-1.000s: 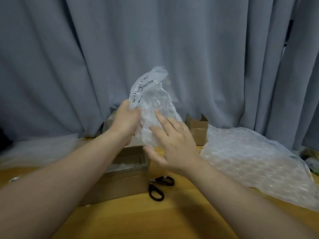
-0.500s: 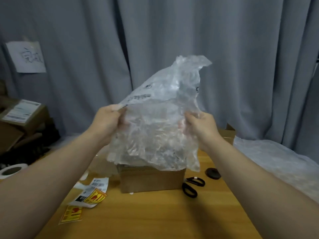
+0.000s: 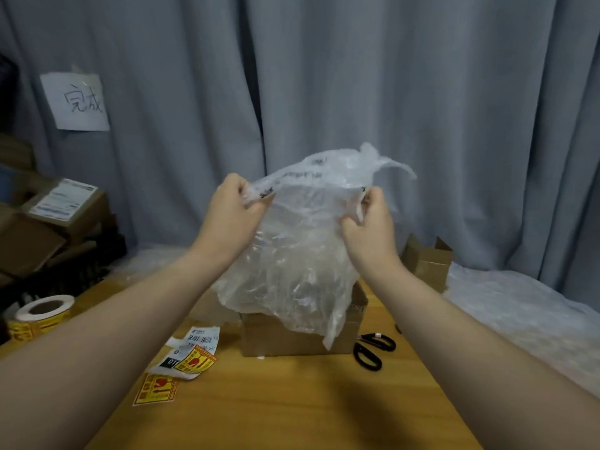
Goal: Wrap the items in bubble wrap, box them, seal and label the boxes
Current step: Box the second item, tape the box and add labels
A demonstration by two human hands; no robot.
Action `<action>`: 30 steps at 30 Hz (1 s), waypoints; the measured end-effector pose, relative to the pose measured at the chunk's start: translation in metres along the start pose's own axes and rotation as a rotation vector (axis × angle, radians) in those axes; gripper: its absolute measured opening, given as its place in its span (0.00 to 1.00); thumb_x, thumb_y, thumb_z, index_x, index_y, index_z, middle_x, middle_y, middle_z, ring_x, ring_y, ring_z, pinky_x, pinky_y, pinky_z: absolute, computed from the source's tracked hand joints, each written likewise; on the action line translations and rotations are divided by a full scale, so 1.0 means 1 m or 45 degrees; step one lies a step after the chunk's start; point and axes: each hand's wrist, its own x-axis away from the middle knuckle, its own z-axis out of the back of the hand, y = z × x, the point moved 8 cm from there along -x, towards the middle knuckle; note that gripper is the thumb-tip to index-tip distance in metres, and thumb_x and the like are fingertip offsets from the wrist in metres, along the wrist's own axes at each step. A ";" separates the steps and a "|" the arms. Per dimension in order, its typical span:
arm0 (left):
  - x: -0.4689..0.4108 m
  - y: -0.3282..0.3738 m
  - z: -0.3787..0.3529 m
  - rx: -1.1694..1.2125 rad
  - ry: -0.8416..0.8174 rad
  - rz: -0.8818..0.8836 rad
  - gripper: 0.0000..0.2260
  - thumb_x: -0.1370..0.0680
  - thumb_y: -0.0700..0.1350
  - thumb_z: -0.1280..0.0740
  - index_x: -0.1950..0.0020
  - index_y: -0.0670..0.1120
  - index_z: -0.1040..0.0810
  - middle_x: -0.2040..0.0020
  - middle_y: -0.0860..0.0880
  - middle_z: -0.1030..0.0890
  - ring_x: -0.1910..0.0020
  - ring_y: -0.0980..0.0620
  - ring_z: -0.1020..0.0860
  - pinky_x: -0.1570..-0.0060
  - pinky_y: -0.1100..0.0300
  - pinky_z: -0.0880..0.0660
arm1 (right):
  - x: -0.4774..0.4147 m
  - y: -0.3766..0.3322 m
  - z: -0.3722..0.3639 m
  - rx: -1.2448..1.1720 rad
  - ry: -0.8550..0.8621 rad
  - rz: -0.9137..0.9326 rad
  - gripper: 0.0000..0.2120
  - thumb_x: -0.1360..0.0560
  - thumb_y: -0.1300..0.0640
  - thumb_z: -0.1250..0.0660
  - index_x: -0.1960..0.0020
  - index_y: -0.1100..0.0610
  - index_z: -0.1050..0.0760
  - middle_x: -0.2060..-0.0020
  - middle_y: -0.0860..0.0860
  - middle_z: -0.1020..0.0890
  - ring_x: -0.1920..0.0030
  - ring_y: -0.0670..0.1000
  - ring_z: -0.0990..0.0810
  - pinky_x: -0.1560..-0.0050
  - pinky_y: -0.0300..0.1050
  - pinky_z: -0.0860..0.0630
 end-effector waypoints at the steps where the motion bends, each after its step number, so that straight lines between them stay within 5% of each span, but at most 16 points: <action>1: 0.002 0.012 -0.005 -0.005 -0.017 -0.074 0.11 0.22 0.49 0.35 0.58 0.47 0.34 0.61 0.49 0.28 0.64 0.50 0.30 0.66 0.58 0.37 | 0.002 -0.003 -0.007 -0.044 -0.049 -0.019 0.16 0.23 0.65 0.40 0.37 0.54 0.34 0.57 0.43 0.29 0.60 0.45 0.27 0.57 0.39 0.28; 3: 0.011 0.032 -0.021 -0.061 -0.102 -0.211 0.06 0.21 0.46 0.38 0.49 0.45 0.33 0.50 0.48 0.31 0.55 0.50 0.30 0.57 0.61 0.36 | 0.009 -0.010 -0.024 -0.313 -0.200 -0.105 0.27 0.20 0.59 0.41 0.24 0.51 0.47 0.42 0.43 0.32 0.49 0.41 0.26 0.43 0.40 0.29; 5: 0.020 0.043 -0.042 -0.086 -0.270 -0.273 0.13 0.23 0.45 0.37 0.41 0.44 0.33 0.44 0.48 0.34 0.50 0.49 0.28 0.48 0.58 0.32 | 0.014 -0.013 -0.041 -0.665 -0.320 -0.243 0.34 0.23 0.43 0.38 0.23 0.51 0.49 0.33 0.43 0.34 0.36 0.43 0.30 0.34 0.43 0.33; 7: 0.033 0.052 -0.066 -0.024 -0.603 -0.329 0.20 0.25 0.44 0.35 0.34 0.45 0.35 0.39 0.46 0.35 0.42 0.49 0.28 0.41 0.58 0.31 | 0.013 -0.008 -0.046 -0.752 -0.292 -0.386 0.48 0.32 0.31 0.34 0.23 0.53 0.48 0.31 0.49 0.30 0.34 0.49 0.28 0.33 0.50 0.30; 8: 0.042 0.054 -0.076 -0.015 -0.799 -0.349 0.25 0.25 0.44 0.34 0.30 0.47 0.38 0.35 0.46 0.37 0.36 0.50 0.31 0.37 0.59 0.32 | 0.011 -0.003 -0.042 -0.732 -0.212 -0.453 0.47 0.32 0.33 0.32 0.23 0.54 0.48 0.33 0.50 0.28 0.37 0.51 0.25 0.34 0.52 0.29; 11: 0.061 0.045 -0.084 -0.119 -1.134 -0.329 0.27 0.22 0.53 0.36 0.25 0.53 0.39 0.27 0.54 0.38 0.29 0.58 0.39 0.31 0.60 0.41 | -0.001 0.019 -0.019 -0.726 0.082 -0.558 0.23 0.23 0.54 0.34 0.30 0.55 0.35 0.44 0.51 0.22 0.48 0.52 0.20 0.42 0.54 0.23; 14: 0.040 0.037 -0.058 0.065 -0.648 -0.238 0.16 0.21 0.55 0.39 0.47 0.45 0.19 0.50 0.49 0.19 0.51 0.54 0.22 0.48 0.58 0.25 | -0.010 0.031 0.000 -0.850 0.303 -0.536 0.07 0.23 0.64 0.35 0.49 0.53 0.25 0.54 0.52 0.18 0.51 0.55 0.17 0.45 0.57 0.21; 16: 0.029 0.026 -0.044 0.053 -0.392 -0.126 0.17 0.24 0.58 0.36 0.47 0.45 0.22 0.49 0.53 0.23 0.53 0.55 0.23 0.56 0.62 0.27 | -0.012 0.031 0.005 -0.941 0.379 -0.516 0.06 0.24 0.64 0.34 0.51 0.55 0.23 0.55 0.52 0.17 0.52 0.54 0.16 0.45 0.57 0.21; 18: 0.033 0.019 -0.055 0.026 -0.566 -0.018 0.28 0.28 0.61 0.32 0.33 0.50 0.32 0.41 0.58 0.33 0.45 0.59 0.30 0.51 0.66 0.33 | -0.012 0.029 0.004 -1.042 0.426 -0.507 0.05 0.23 0.63 0.34 0.47 0.59 0.23 0.53 0.54 0.17 0.52 0.55 0.16 0.47 0.58 0.20; 20: 0.044 0.016 -0.072 0.193 -0.797 0.140 0.39 0.32 0.60 0.28 0.27 0.51 0.41 0.40 0.61 0.33 0.43 0.61 0.30 0.47 0.66 0.33 | -0.013 0.027 0.001 -1.092 0.426 -0.532 0.11 0.22 0.59 0.35 0.41 0.62 0.25 0.50 0.56 0.17 0.51 0.56 0.16 0.47 0.58 0.20; 24: 0.052 0.013 -0.085 0.491 -1.017 0.191 0.14 0.28 0.45 0.27 0.45 0.54 0.26 0.54 0.61 0.17 0.55 0.65 0.19 0.57 0.71 0.23 | -0.017 0.027 0.000 -1.032 0.358 -0.590 0.16 0.21 0.53 0.36 0.39 0.62 0.25 0.48 0.57 0.17 0.50 0.56 0.17 0.46 0.57 0.20; 30: 0.037 -0.034 -0.066 0.254 -0.750 0.243 0.08 0.24 0.43 0.31 0.46 0.47 0.23 0.53 0.51 0.18 0.56 0.54 0.18 0.59 0.63 0.22 | -0.024 0.052 0.002 -0.996 0.241 -0.810 0.18 0.23 0.55 0.33 0.36 0.62 0.28 0.46 0.57 0.19 0.51 0.58 0.17 0.50 0.59 0.19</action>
